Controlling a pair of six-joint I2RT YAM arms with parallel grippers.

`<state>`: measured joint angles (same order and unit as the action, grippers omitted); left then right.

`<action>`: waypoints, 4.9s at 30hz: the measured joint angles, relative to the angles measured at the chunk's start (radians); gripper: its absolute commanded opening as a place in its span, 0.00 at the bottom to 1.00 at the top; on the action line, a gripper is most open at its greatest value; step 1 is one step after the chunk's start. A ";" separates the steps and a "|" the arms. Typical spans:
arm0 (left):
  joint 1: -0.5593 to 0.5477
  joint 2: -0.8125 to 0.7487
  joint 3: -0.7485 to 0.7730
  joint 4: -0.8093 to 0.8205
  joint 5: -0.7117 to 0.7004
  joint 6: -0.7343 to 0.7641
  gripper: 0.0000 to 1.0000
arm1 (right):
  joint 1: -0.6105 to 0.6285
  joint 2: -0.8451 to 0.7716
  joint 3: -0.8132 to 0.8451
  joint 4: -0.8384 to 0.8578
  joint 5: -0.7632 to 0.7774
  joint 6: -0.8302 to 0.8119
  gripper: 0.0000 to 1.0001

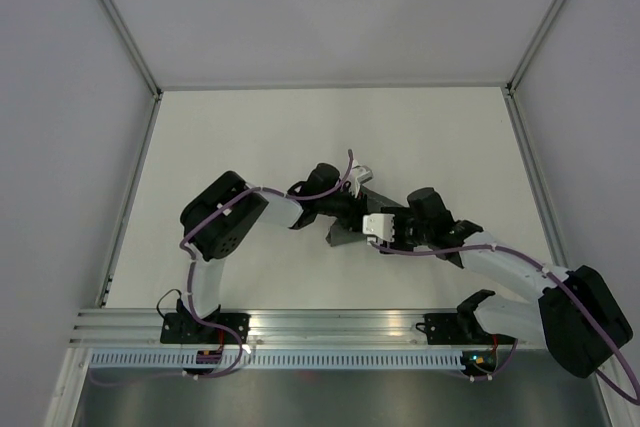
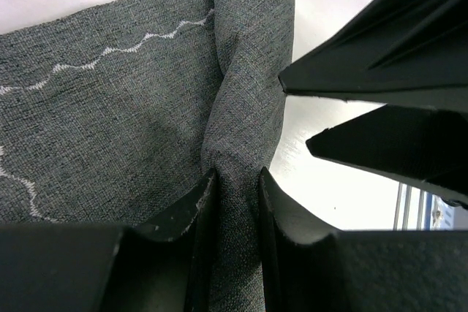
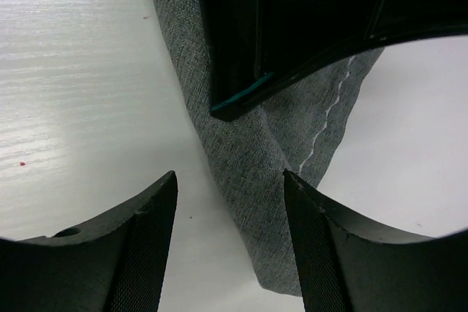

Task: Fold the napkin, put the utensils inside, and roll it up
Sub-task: Roll the napkin with the utensil

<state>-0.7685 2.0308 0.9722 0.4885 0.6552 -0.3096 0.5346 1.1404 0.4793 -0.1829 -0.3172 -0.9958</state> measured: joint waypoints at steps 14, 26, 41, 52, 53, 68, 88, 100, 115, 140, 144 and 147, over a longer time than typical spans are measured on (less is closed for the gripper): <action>0.013 0.017 0.018 -0.021 0.039 -0.005 0.02 | 0.091 0.083 -0.051 0.132 0.090 -0.046 0.57; 0.022 0.025 0.042 -0.061 0.065 -0.003 0.13 | 0.098 0.153 -0.048 0.229 0.124 -0.062 0.43; 0.040 -0.032 -0.012 -0.080 0.042 0.005 0.43 | 0.109 0.251 0.071 0.121 0.112 -0.109 0.13; 0.085 -0.151 -0.116 -0.121 -0.007 -0.021 0.55 | 0.104 0.313 0.175 -0.015 0.090 -0.109 0.11; 0.087 -0.159 -0.124 -0.120 -0.020 -0.026 0.55 | 0.101 0.319 0.185 -0.027 0.087 -0.109 0.11; 0.153 -0.622 -0.398 0.000 -0.390 -0.079 0.64 | -0.018 0.470 0.426 -0.348 -0.031 -0.136 0.11; -0.249 -0.702 -0.473 0.137 -0.814 0.336 0.66 | -0.126 0.759 0.772 -0.721 -0.212 -0.157 0.09; -0.359 -0.258 -0.174 0.079 -0.779 0.551 0.69 | -0.136 0.801 0.822 -0.773 -0.229 -0.153 0.09; -0.360 -0.148 -0.148 0.118 -0.847 0.618 0.70 | -0.146 0.849 0.873 -0.829 -0.255 -0.142 0.09; -0.331 -0.098 -0.081 0.082 -0.836 0.662 0.02 | -0.165 0.871 0.898 -0.862 -0.271 -0.138 0.16; -0.317 -0.098 -0.071 0.069 -0.789 0.661 0.02 | -0.177 0.870 0.899 -0.868 -0.280 -0.139 0.32; -0.303 -0.098 -0.066 0.067 -0.738 0.655 0.02 | -0.191 0.869 0.901 -0.882 -0.292 -0.138 0.37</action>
<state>-1.0714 1.9331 0.9058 0.5556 -0.0826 0.3458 0.3435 2.0098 1.3800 -1.0645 -0.6094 -1.1343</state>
